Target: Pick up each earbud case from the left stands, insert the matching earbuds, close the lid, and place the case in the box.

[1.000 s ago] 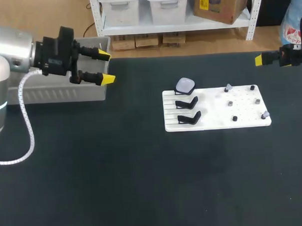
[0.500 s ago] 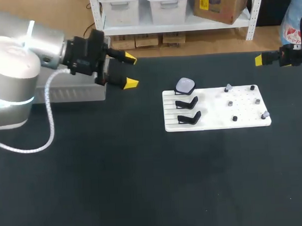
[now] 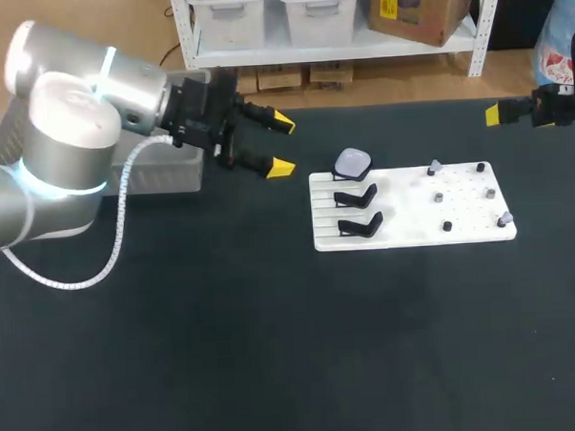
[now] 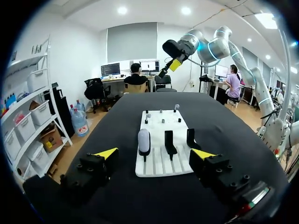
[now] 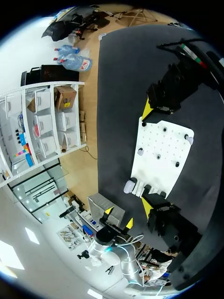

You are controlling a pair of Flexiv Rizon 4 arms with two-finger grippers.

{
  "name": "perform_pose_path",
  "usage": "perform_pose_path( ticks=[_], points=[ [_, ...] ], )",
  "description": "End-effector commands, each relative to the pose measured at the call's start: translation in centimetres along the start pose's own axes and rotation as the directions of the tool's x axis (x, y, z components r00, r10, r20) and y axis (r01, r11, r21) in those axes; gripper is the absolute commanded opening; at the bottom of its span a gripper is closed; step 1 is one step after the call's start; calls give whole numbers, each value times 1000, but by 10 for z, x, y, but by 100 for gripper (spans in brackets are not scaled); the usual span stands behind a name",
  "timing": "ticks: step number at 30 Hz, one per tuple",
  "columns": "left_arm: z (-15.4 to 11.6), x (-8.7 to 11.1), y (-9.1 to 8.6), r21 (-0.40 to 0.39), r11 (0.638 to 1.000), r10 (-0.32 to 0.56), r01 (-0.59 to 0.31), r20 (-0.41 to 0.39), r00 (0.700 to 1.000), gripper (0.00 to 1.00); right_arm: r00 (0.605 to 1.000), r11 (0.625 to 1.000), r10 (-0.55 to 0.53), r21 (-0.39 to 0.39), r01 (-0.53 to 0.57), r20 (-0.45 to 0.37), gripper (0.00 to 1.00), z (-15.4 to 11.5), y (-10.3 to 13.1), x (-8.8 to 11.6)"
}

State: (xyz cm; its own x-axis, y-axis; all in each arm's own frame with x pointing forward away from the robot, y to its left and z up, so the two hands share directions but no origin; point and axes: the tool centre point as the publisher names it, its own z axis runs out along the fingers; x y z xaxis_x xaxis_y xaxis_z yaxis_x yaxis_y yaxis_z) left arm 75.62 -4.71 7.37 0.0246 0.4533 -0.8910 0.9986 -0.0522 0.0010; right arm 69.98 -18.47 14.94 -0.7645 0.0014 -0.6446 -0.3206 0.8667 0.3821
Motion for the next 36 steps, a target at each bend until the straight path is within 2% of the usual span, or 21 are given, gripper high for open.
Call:
perform_pose_path(
  ticks=[1,7,13,15,18,21,24,26,31,36],
  points=[
    [15,7,9,31,1000,-6,6,10,1000,100,1000,1000,0,0,0,-1,100,0,0,0],
    [33,15,7,41,999,-12,11,23,1000,100,1000,1000,0,0,0,-1,100,0,0,0],
    [48,13,10,41,999,-8,7,25,1000,99,1000,1000,0,0,0,-1,100,0,0,0],
    [53,12,13,42,999,-6,5,23,1000,91,1000,1000,0,0,0,-1,100,0,0,0],
    [59,13,15,42,999,-12,11,13,1000,89,1000,1000,0,0,0,-1,100,0,0,0],
    [65,16,17,30,999,-33,33,1,999,80,1000,1000,0,0,0,-1,100,0,0,0],
    [71,18,18,29,999,-43,43,-2,999,76,1000,1000,0,0,0,-1,100,0,0,0],
    [75,19,18,29,998,-49,49,-8,999,78,1000,1000,0,0,0,-1,100,0,0,0],
    [81,20,23,29,998,-54,55,-16,998,73,1000,1000,0,0,0,-1,100,0,0,0],
    [85,18,28,27,998,-49,50,-18,999,74,1000,1000,0,0,0,-1,100,0,0,0]
  ],
)
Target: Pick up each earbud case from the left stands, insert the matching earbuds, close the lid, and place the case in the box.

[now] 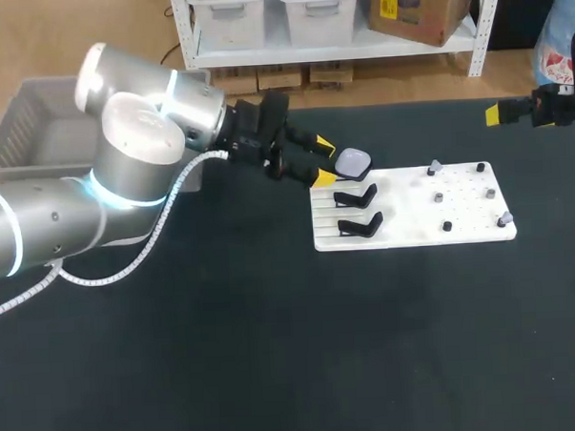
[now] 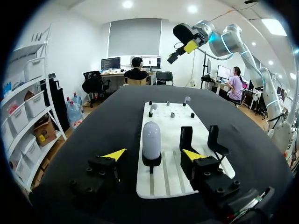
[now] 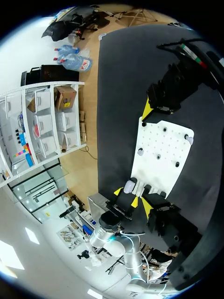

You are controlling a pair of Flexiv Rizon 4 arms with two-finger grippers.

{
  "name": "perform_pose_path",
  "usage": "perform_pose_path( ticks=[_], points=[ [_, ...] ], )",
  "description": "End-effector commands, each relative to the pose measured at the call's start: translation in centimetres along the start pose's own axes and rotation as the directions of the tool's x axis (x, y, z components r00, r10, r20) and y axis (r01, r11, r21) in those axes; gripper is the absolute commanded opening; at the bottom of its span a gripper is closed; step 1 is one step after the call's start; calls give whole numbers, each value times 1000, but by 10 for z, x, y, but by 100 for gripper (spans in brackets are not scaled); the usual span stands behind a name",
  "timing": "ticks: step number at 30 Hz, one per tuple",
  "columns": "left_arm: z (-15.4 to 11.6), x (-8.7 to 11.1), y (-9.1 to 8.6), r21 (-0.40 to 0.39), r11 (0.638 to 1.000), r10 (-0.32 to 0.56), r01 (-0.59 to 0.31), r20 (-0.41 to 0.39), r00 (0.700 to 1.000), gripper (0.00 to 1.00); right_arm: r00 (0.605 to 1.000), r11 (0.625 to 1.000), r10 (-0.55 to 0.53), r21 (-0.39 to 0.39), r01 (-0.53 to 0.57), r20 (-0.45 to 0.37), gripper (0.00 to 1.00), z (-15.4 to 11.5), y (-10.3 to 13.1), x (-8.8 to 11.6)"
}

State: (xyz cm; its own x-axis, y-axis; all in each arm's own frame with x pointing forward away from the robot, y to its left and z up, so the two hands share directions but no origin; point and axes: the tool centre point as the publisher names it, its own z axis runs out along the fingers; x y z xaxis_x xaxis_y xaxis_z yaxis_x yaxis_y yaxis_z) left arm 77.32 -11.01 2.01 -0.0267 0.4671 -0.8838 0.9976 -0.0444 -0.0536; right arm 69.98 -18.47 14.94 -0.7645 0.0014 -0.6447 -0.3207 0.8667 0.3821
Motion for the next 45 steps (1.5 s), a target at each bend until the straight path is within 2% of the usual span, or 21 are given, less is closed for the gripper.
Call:
perform_pose_path(
  ticks=[1,3,7,8,10,16,17,18,20,26,27,28,45],
  points=[
    [6,-3,8,9,1000,3,-3,-5,1000,74,1000,1000,0,0,0,-1,100,0,0,0],
    [7,-4,10,10,1000,6,-6,-4,1000,73,1000,1000,0,0,0,-1,100,0,0,0],
    [10,-5,11,11,1000,10,-10,-2,1000,64,1000,1000,0,0,0,-1,100,0,0,0],
    [11,-5,12,13,1000,11,-11,-1,1000,52,1000,1000,0,0,0,-1,100,0,0,0],
    [14,-5,11,20,1000,14,-14,-3,1000,48,1000,1000,0,0,0,-1,100,0,0,0],
    [16,-8,4,33,999,23,-23,12,1000,50,1000,1000,0,0,0,-1,100,0,0,0],
    [17,-8,3,34,999,24,-24,13,1000,52,1000,1000,0,0,0,-1,100,0,0,0],
    [17,-9,2,34,999,25,-26,13,1000,61,1000,1000,0,0,0,-1,100,0,0,0],
    [17,-8,1,33,999,25,-25,13,1000,62,1000,1000,0,0,0,-1,100,0,0,0],
    [17,-5,0,33,999,21,-21,16,1000,58,1000,1000,0,0,0,-1,100,0,0,0],
    [17,-5,-1,34,999,22,-22,14,1000,51,1000,1000,0,0,0,-1,100,0,0,0],
    [17,-5,-1,34,999,22,-23,14,1000,49,1000,1000,0,0,0,-1,100,0,0,0],
    [20,-5,4,21,1000,17,-18,24,1000,47,1000,1000,0,0,0,-1,100,0,0,0]
  ],
)
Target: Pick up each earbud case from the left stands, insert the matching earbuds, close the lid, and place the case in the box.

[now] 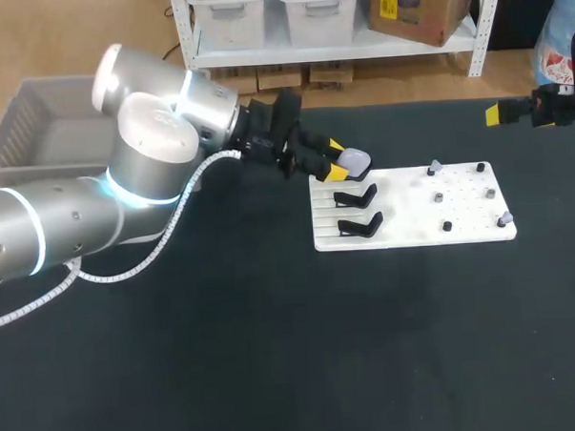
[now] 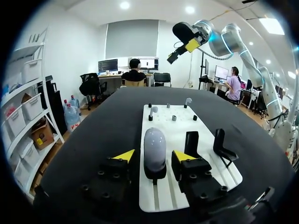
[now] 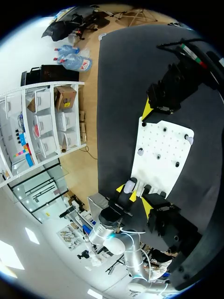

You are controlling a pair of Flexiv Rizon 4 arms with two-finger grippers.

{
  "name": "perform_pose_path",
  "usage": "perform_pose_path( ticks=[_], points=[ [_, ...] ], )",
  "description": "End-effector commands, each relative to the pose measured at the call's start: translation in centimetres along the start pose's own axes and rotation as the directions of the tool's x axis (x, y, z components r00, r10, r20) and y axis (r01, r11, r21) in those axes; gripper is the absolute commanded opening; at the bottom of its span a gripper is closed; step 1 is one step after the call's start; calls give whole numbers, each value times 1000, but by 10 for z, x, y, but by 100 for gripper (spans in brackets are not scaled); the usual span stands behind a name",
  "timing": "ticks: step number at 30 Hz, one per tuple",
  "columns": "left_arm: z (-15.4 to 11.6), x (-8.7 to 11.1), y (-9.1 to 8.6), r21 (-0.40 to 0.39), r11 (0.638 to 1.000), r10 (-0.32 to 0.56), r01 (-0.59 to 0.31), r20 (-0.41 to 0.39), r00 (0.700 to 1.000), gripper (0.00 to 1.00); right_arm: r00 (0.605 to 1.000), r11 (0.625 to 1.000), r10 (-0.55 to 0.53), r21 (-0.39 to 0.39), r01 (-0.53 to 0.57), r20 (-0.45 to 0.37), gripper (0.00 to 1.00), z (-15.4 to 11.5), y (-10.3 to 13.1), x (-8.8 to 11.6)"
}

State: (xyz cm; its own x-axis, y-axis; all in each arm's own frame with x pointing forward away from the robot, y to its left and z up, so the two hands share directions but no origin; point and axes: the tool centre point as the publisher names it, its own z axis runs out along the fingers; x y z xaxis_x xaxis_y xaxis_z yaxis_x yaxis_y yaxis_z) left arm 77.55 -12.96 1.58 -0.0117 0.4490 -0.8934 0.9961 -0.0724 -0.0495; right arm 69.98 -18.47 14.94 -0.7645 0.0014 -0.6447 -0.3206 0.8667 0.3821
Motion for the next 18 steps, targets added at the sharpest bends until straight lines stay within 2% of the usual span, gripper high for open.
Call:
perform_pose_path(
  ticks=[1,13,18],
  points=[
    [1,0,1,-1,1000,2,-2,6,1000,47,1000,1000,0,0,0,-1,100,0,0,0],
    [6,0,0,16,1000,8,-8,-1,1000,42,1000,1000,0,0,0,-1,100,0,0,0],
    [7,0,1,15,1000,7,-7,-8,1000,31,1000,1000,0,0,0,-1,100,0,0,0]
  ],
)
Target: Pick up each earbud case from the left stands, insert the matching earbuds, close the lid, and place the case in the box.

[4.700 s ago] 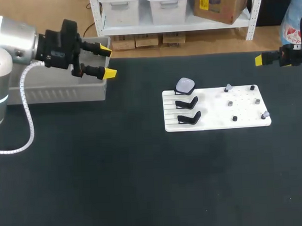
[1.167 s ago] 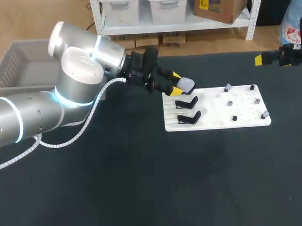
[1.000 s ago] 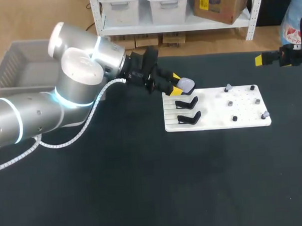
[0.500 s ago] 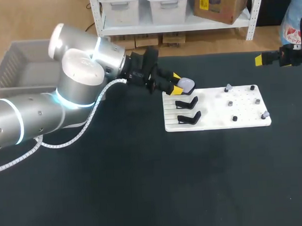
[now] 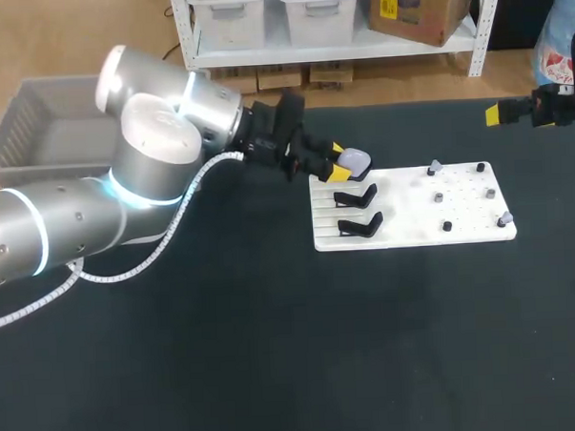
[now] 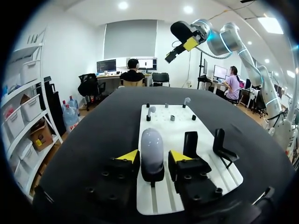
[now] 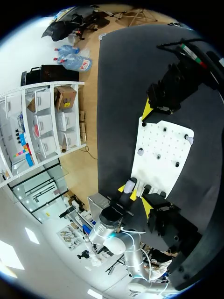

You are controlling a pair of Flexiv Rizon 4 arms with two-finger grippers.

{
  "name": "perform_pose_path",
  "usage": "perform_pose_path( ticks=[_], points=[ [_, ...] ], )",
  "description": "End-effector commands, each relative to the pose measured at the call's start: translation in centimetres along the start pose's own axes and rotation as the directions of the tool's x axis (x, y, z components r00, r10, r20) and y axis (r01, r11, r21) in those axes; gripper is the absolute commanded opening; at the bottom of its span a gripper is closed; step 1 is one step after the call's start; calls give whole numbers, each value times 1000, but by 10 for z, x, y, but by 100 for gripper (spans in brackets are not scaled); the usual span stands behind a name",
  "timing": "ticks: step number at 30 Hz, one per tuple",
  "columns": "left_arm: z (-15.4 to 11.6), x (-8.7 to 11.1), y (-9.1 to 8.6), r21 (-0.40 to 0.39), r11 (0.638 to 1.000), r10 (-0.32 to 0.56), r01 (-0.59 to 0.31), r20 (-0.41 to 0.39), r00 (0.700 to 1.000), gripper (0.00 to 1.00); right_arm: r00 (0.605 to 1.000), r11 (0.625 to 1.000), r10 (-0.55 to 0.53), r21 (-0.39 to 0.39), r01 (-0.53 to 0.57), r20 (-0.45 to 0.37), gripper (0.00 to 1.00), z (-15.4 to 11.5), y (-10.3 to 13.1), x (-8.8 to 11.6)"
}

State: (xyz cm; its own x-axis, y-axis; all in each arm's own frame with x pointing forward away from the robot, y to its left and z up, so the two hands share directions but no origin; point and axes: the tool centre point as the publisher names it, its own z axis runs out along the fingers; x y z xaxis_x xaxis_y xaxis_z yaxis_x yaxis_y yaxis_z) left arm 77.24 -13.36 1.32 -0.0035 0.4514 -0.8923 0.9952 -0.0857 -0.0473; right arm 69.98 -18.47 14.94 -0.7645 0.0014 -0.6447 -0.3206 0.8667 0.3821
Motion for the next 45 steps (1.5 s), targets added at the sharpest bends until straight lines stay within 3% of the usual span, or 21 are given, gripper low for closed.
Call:
perform_pose_path(
  ticks=[1,3,5,16,25,30,33,37,45],
  points=[
    [2,-1,4,3,1000,-1,1,-5,1000,27,1000,1000,0,0,0,-1,100,0,0,0],
    [2,-1,4,-4,1000,0,0,-6,1000,17,1000,1000,0,0,0,-1,100,0,0,0],
    [3,-1,5,-6,1000,1,-1,-6,1000,0,1000,1000,0,0,0,-1,100,0,0,0],
    [-3,-7,-1,-15,1000,18,-18,13,1000,0,1000,1000,0,0,0,-1,100,0,0,0],
    [-22,-21,-12,-31,999,-2,7,179,984,0,1000,1000,0,0,0,-1,100,0,0,0],
    [-38,-43,-30,-51,999,29,-15,274,961,0,1000,1000,0,0,0,-1,100,0,0,0],
    [-50,-62,-44,-68,997,52,-30,356,933,0,1000,1000,0,0,0,-1,100,0,0,0],
    [-58,-81,-63,-92,994,83,-51,386,919,0,1000,1000,0,0,0,-1,100,0,0,0],
    [-62,-94,-91,-117,993,70,-24,410,909,0,1000,1000,0,0,0,-1,100,0,0,0]
  ],
)
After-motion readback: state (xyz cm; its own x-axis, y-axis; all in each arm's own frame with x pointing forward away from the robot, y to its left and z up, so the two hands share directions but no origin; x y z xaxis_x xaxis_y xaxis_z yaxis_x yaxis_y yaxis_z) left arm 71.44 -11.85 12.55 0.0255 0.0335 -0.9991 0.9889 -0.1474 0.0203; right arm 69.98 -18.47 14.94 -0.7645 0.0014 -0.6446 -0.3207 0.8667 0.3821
